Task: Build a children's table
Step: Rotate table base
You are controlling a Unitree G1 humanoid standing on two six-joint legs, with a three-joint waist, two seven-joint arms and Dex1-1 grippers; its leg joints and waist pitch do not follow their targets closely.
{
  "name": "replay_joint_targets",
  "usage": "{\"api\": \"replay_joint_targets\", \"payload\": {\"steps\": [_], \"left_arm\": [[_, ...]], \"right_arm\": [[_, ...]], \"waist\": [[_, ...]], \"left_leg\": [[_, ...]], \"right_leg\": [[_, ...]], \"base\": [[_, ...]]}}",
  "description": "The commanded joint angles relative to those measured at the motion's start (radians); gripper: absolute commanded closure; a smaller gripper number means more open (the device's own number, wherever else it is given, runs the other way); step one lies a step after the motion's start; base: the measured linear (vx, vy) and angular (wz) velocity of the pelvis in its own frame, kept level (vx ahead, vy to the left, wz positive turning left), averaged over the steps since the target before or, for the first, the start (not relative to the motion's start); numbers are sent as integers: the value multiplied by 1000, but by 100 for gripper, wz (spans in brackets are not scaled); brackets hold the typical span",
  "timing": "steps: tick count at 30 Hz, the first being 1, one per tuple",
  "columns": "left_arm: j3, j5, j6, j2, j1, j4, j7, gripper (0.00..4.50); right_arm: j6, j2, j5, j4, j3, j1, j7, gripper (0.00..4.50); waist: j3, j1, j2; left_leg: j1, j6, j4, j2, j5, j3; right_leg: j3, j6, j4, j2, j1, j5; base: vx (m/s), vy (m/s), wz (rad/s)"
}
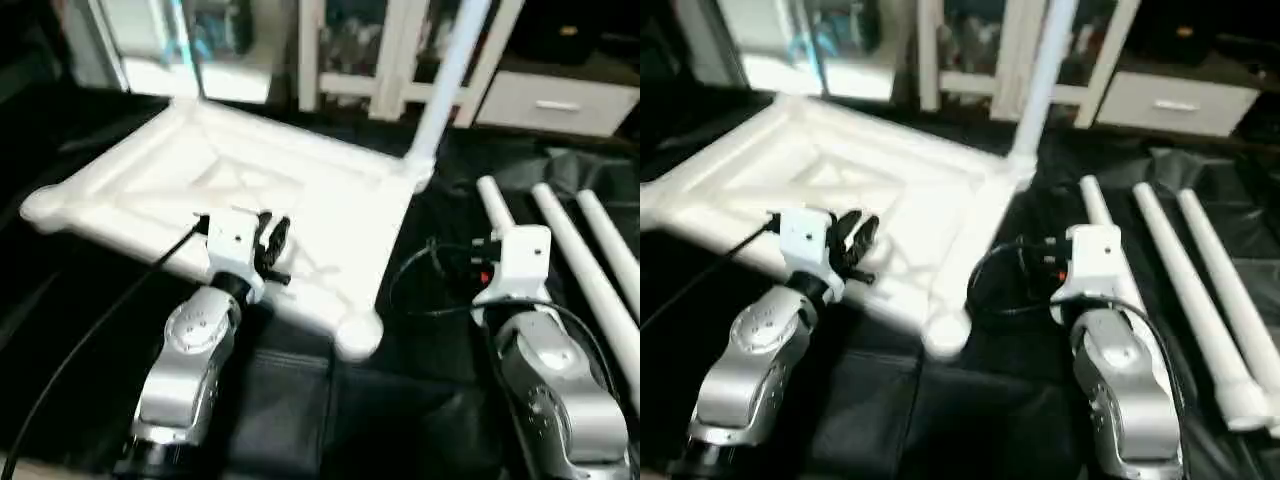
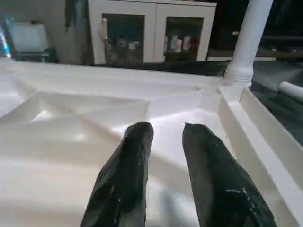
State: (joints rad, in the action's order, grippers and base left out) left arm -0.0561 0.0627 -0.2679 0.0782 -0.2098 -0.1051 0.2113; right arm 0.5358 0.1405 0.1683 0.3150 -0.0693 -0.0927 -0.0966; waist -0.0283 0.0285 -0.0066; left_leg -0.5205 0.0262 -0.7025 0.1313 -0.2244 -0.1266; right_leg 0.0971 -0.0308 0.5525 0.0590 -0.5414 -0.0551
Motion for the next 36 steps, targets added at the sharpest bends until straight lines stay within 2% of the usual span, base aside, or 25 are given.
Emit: {"api": "replay_joint_targets", "payload": {"steps": [1, 2, 3, 4, 5, 6, 7, 8, 9, 10, 11, 12, 13, 14, 16, 18, 19, 22, 23, 25, 28, 31, 32, 34, 36], "left_arm": [[-7, -16, -7, -1, 2, 1, -9, 309], [-9, -22, -10, 0, 3, 0, -14, 309], [-8, -24, -8, -1, 4, 0, -17, 309], [-10, -30, -11, 5, 2, 2, -18, 309], [-10, -32, -9, 8, 0, 6, -19, 309], [-11, -35, -9, 10, -2, 9, -21, 309], [-15, -38, -11, 13, -5, 11, -20, 309], [-15, -38, -11, 13, -5, 11, -20, 309], [-24, -47, -3, 18, -7, 9, -19, 309], [-31, -56, 2, 21, -9, 7, -19, 309], [-28, -56, -8, 17, -8, 3, -26, 309], [-26, -55, -13, 15, -8, 2, -29, 309], [-18, -41, -20, 8, -7, 0, -29, 309], [-15, -37, -17, 9, -7, -1, -28, 309], [-3, -38, -18, 6, -8, -2, -41, 309], [10, -46, -38, 8, -17, 3, -62, 309], [18, -46, -37, 10, -24, 9, -69, 309], [39, -29, -17, 7, -35, 8, -76, 309], [40, -27, -15, 7, -36, 6, -74, 309], [41, -18, -5, 9, -39, -3, -62, 309], [41, -18, -4, 9, -42, -8, -61, 309], [39, -22, -11, 10, -43, -10, -61, 309], [38, -26, -12, 13, -45, -10, -61, 309], [39, -27, -11, 17, -46, -10, -59, 309], [38, -27, -9, 23, -47, -11, -58, 309]], "right_arm": [[15, 5, 11, 20, -4, -4, -1, 68], [16, 6, 9, 17, -6, -3, 0, 68], [17, 6, 10, 15, -8, -2, 0, 68], [21, 6, 10, 13, -10, -1, 2, 68], [22, 6, 9, 12, -11, 0, 3, 68], [23, 4, 11, 12, -12, 0, 4, 68], [24, 3, 11, 11, -13, 0, 5, 68], [24, 3, 11, 11, -13, 0, 5, 68], [24, -1, 12, 10, -15, 0, 6, 68], [25, -4, 13, 10, -16, -1, 7, 68], [29, -7, 12, 10, -16, -2, 9, 68], [30, -8, 11, 10, -16, -3, 10, 68], [33, -10, 13, 11, -16, -4, 12, 68], [37, -12, 14, 12, -16, -3, 15, 68], [39, -13, 13, 12, -15, -1, 18, 68], [41, -17, 12, 13, -14, 3, 23, 68], [40, -19, 14, 14, -11, 5, 21, 68], [40, -21, 11, 19, -4, 7, 18, 68], [40, -22, 12, 19, -4, 6, 18, 68], [41, -23, 20, 20, -12, -7, 18, 68], [38, -22, 22, 17, -17, -13, 18, 68], [35, -22, 24, 16, -20, -15, 19, 68], [30, -22, 25, 15, -23, -17, 19, 68], [23, -14, 20, 10, -20, -19, 12, 68], [18, -10, 18, 6, -19, -22, 7, 68]], "waist": [[82, 13, 25], [58, 20, 35], [39, 37, 28], [11, 71, 13], [26, 161, -6], [-10, 90, -82], [-31, 86, -42], [-37, 101, -46], [-38, 102, -58], [-14, 107, -40], [14, 85, 14], [-3, 61, 14], [15, 67, 36], [13, 62, 59], [1, 54, 57], [8, 54, 18], [13, 79, -37], [23, 95, -39], [30, 87, -17], [9, 63, -23], [-21, 25, -3], [-12, -2, 7], [-5, 0, 9], [28, 14, -34], [31, 25, -37]], "left_leg": [[15, 461, 117, 96, 432, -6], [8, 443, 200, 190, 125, 18], [14, 370, 233, 213, -95, 4], [0, 183, 288, 199, -505, -62], [-23, -11, 220, 196, -649, -122], [123, -97, -176, 74, -325, -100], [50, -33, -210, 8, -167, -40], [43, -43, -189, -23, -195, -22], [66, -47, -187, -27, -246, -13], [169, -39, -103, -14, -377, 1], [273, -40, 36, 83, -343, 58], [275, -10, 166, 270, -287, 154], [220, -21, 221, 336, -216, 127], [208, -7, 219, 269, -266, 53], [200, 37, 247, 208, -472, -8], [215, -20, 241, 162, -594, -23], [160, -72, 130, 62, -326, -34], [145, -106, 158, 77, -59, -12], [233, -218, 144, 81, -155, -66], [224, -247, 163, 72, -336, -73], [350, -190, 180, 95, -687, -52], [328, -116, 266, 161, -723, -12], [229, -65, 246, 80, -613, -16], [148, -21, 130, 0, -259, -24], [123, 28, 45, 6, -94, 13]], "right_leg": [[30, -118, -14, -18, 43, -255], [36, -11, 136, -30, 59, -435], [35, 43, 235, -26, 65, -469], [19, 48, 298, -22, 74, -464], [-92, 76, 330, 2, 131, -652], [-187, 211, -35, 112, -87, -1450], [-266, 209, -77, 76, -6, -1634], [-261, 202, -52, 61, 50, -1562], [-244, 194, -38, 67, 59, -1492], [-222, 79, 1, 21, 92, -1173], [-132, -47, 52, -55, 90, -648], [-94, -42, 163, -20, 49, -488], [-31, 10, 278, -6, 60, -330], [6, -4, 276, -6, 58, -254], [27, -30, 218, 0, 119, -188], [-31, 15, 119, 48, 168, -193], [-107, 143, -34, 162, 205, -671], [-109, 173, -31, 129, 196, -710], [-128, 138, -31, 45, 128, -632], [-132, 58, -25, -4, 145, -640], [-88, -29, -28, -51, 90, -732], [-46, -50, 61, 20, 160, -500], [-54, -16, 6, 49, 255, -512], [-133, 16, -64, 110, 355, -780], [-188, -120, -86, 156, 358, -806]], "base": [[-279, -7, 13], [-279, -7, 13], [-262, -61, 27], [-280, -166, 47], [-280, -166, 47], [-184, -219, 41], [2, -126, 23], [2, -126, 23], [-49, -36, 19], [-171, -22, 28], [-171, -22, 28], [-238, -35, 40], [-227, -40, 44], [-227, -40, 44], [-160, -42, 16], [-137, -80, 6], [-132, -121, -14], [-118, -106, -10], [-99, -84, -3], [-75, -45, -57], [-2, -10, -79], [45, 31, -103], [37, 20, -104], [82, 11, -42], [138, -1, -6]]}}
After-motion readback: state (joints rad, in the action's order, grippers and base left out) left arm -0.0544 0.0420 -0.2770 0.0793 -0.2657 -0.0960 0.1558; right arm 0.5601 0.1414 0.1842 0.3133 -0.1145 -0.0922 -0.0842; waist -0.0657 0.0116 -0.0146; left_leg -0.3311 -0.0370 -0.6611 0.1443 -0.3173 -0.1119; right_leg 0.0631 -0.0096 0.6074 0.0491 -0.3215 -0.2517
